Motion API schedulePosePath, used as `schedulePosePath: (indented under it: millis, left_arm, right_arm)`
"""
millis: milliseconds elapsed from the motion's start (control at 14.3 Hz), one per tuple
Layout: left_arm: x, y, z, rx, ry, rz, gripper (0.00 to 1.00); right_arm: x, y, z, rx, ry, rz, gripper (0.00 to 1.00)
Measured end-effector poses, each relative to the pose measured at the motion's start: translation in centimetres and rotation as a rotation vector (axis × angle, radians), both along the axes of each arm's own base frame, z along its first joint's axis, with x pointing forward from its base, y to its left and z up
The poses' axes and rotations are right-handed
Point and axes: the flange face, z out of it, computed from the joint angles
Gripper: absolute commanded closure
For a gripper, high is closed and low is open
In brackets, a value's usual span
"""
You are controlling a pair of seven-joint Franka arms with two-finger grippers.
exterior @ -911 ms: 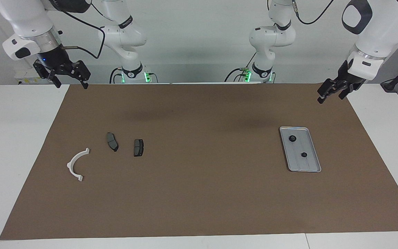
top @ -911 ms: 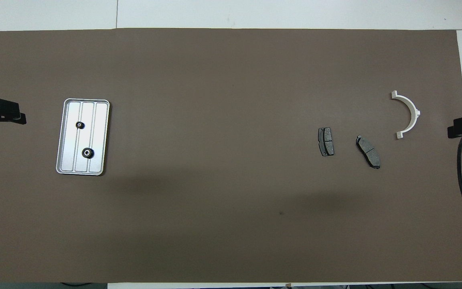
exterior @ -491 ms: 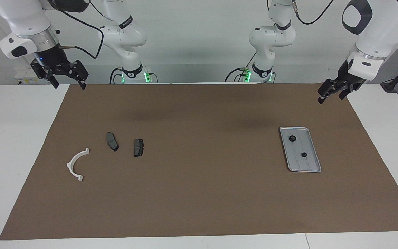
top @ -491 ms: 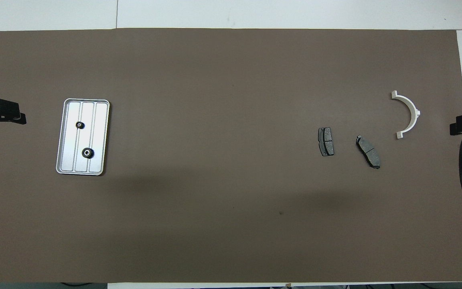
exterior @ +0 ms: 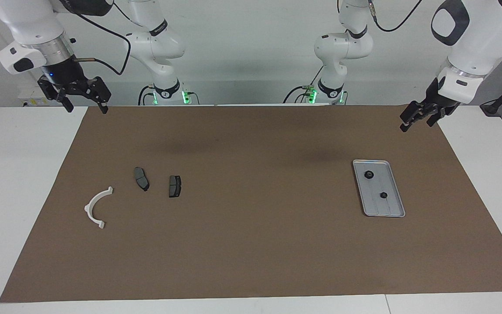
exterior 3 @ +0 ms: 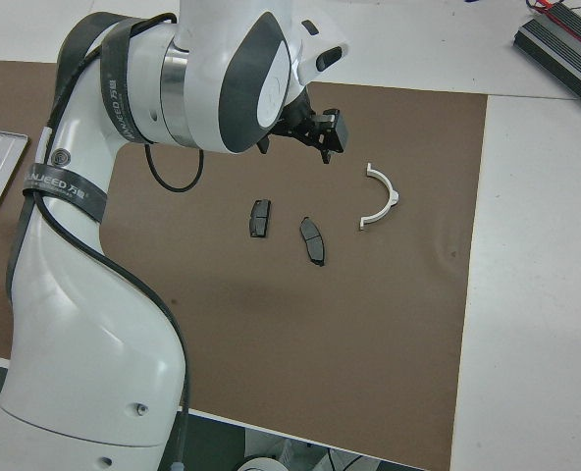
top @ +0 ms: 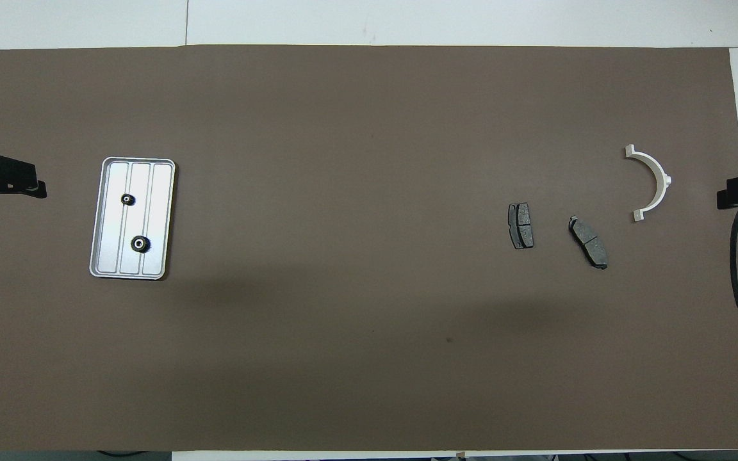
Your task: Place bearing gear from tray to pile
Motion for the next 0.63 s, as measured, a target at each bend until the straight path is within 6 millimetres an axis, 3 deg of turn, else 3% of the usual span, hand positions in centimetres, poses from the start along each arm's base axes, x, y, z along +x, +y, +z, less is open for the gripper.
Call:
schedulePosePath:
  millis: [280,631]
  left_arm:
    - [0.35,0.32,-0.93,0.0,0.02,0.006,0.0]
    - [0.06,0.66,-0.51,0.0,0.009,0.066,0.0]
  right_arm:
    - [0.14,0.03,0.13,-0.001,-0.014,0.001,0.0]
    - [0.18,-0.09,0.16,-0.002,-0.017,-0.001,0.0]
